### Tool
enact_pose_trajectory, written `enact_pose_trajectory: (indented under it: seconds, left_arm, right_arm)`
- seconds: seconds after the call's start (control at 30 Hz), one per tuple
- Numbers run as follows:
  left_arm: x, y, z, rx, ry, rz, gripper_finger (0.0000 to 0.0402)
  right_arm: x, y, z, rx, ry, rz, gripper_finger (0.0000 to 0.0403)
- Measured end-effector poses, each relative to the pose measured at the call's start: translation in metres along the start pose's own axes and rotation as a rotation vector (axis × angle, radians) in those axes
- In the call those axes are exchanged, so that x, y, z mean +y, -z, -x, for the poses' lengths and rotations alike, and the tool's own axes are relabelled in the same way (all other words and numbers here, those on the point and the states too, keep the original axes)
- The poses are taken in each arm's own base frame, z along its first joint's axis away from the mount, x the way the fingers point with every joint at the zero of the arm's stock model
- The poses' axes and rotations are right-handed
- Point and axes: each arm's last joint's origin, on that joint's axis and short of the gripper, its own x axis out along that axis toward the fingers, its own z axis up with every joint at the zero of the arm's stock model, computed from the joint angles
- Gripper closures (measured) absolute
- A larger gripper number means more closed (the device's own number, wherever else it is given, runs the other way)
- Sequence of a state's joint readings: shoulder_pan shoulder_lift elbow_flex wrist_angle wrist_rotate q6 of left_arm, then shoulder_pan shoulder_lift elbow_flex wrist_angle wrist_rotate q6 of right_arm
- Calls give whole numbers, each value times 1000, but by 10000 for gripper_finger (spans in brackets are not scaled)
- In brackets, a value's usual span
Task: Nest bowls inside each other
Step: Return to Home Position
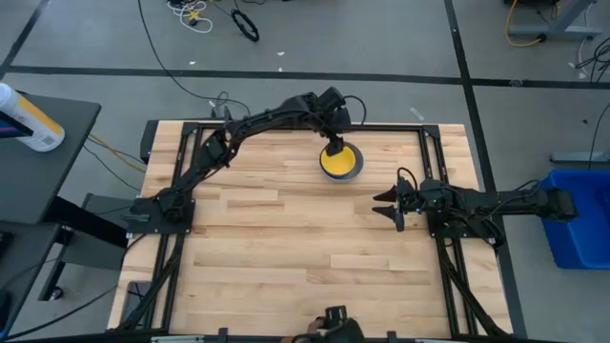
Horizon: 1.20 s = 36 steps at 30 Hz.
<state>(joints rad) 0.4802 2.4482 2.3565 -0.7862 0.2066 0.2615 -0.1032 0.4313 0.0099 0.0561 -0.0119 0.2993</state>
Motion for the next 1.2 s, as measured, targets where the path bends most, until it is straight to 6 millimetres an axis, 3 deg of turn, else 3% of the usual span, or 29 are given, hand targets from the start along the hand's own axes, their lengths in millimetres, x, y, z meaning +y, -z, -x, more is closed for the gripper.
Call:
enact_pose_trajectory:
  seconds: [0.17,0.33,0.57,0.7,0.8,0.9,1.07,1.2]
  left_arm:
    - [-5,-7,17,-32,90,-4,121]
    - [-20,-14,46,-16,151,-40,131]
    - [-55,-19,112,-12,213,-98,134]
    - [-79,-7,159,-112,170,-119,134]
    - [-101,21,198,-257,133,-104,134]
    - [-128,66,227,-413,141,-54,134]
    - [-178,148,247,-575,112,-27,134]
    - [-209,207,255,-609,101,-4,134]
  right_arm:
    - [-1,1,0,1,39,0,199]
    - [-1,0,0,-10,35,11,208]
    - [0,-1,0,-18,6,35,212]
    - [1,-2,0,-21,-5,43,209]
    - [3,-2,0,-21,-21,54,206]
    - [5,-2,0,-26,-34,59,207]
    - [6,-3,0,-34,-39,63,210]
    - [6,-4,0,-44,-43,59,206]
